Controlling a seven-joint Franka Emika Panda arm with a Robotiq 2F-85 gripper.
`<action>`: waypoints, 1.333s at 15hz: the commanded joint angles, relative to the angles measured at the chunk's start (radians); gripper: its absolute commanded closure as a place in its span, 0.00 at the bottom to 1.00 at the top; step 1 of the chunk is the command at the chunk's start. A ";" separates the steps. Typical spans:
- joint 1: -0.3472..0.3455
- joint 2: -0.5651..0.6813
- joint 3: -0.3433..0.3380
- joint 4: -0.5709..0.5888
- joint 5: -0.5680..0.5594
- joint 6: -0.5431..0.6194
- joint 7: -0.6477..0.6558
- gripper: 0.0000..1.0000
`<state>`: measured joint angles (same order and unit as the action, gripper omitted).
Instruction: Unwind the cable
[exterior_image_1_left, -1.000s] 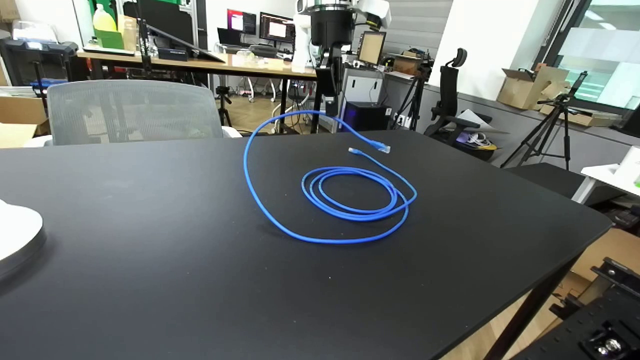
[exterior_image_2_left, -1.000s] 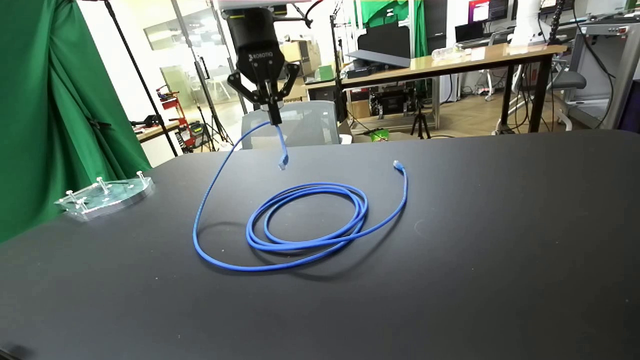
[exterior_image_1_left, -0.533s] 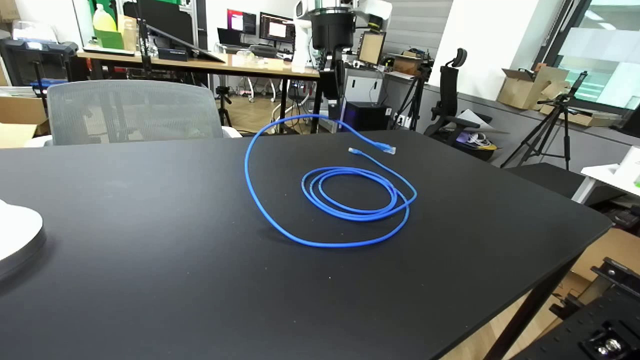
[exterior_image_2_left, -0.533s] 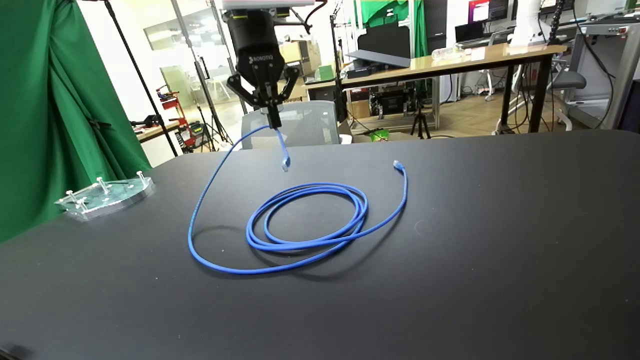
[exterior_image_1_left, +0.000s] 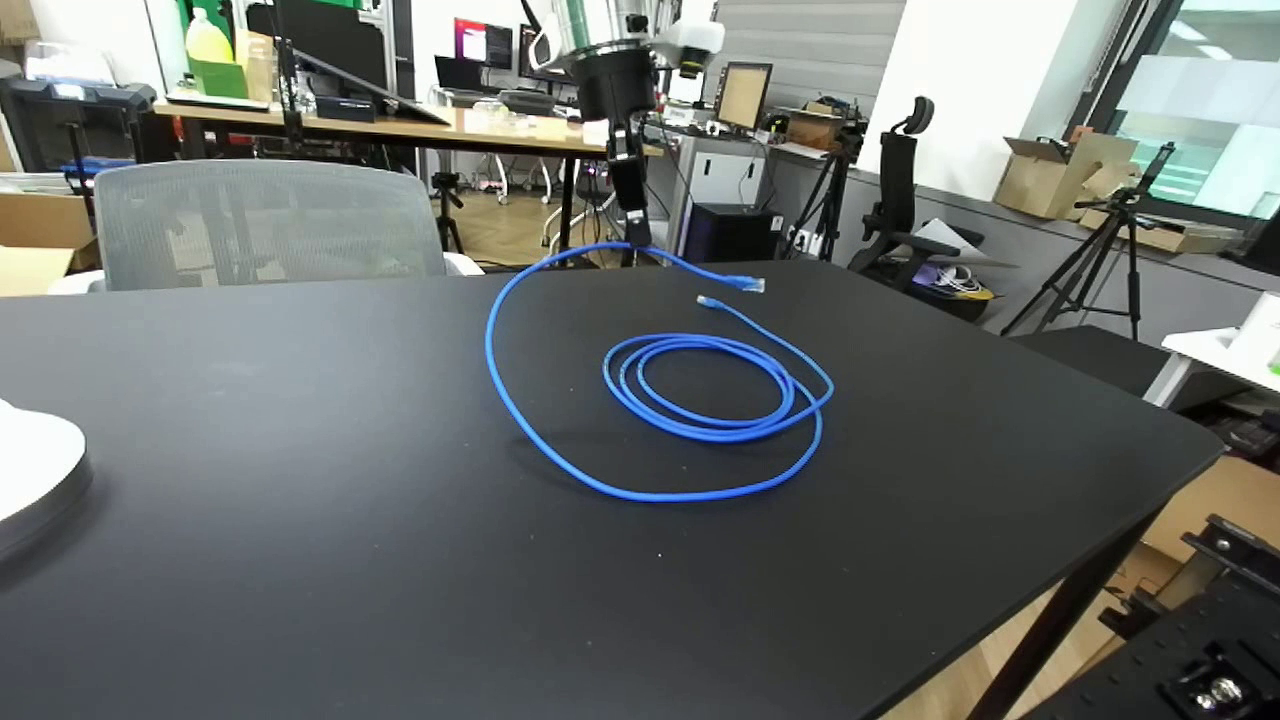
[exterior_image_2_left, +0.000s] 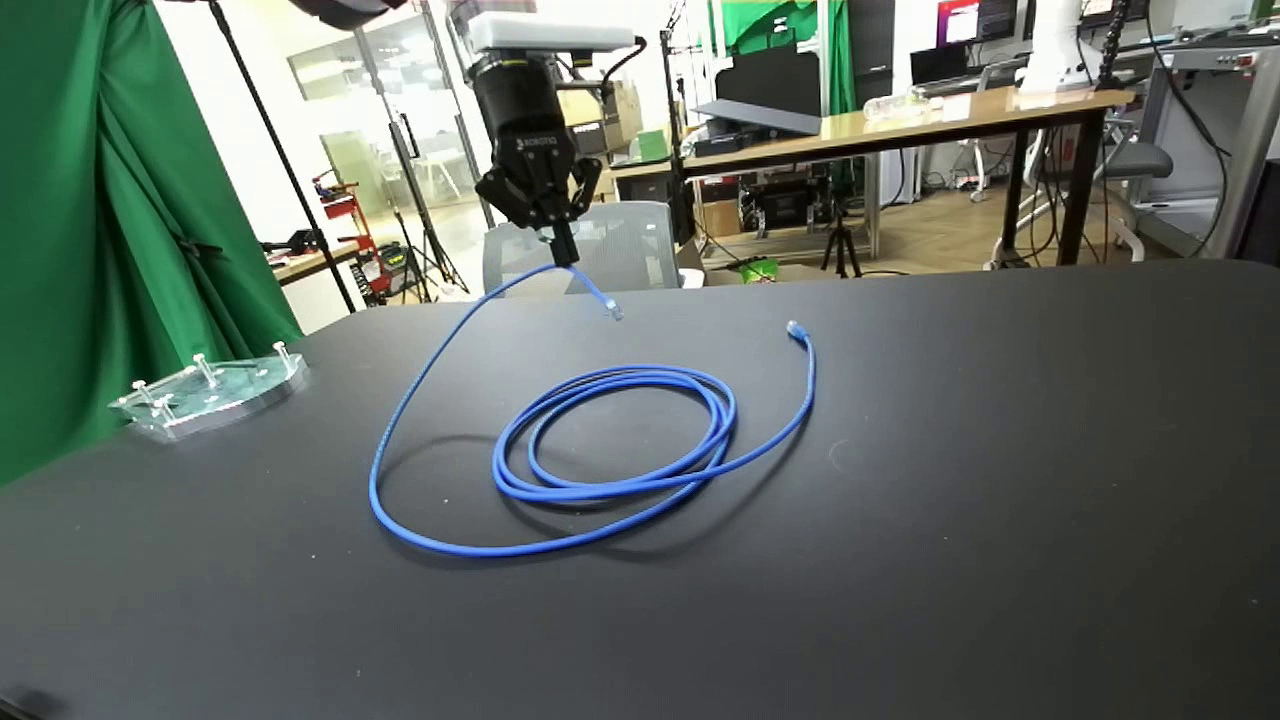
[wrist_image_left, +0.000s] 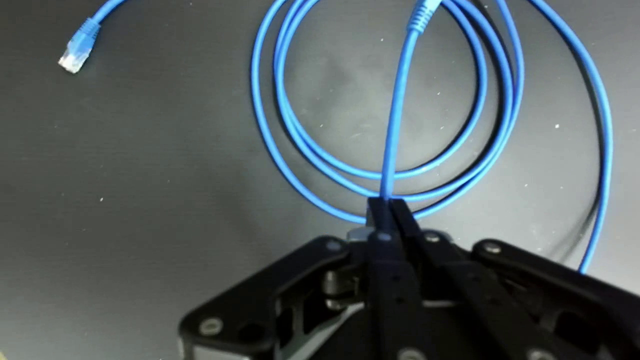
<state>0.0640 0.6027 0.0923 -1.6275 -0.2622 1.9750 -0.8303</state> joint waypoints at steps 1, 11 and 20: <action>0.012 0.119 0.011 0.177 0.013 0.000 0.026 0.99; 0.013 0.308 0.024 0.396 0.122 0.102 0.093 0.99; 0.015 0.361 0.021 0.474 0.126 0.024 0.115 0.38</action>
<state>0.0779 0.9566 0.1107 -1.1983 -0.1391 2.0545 -0.7472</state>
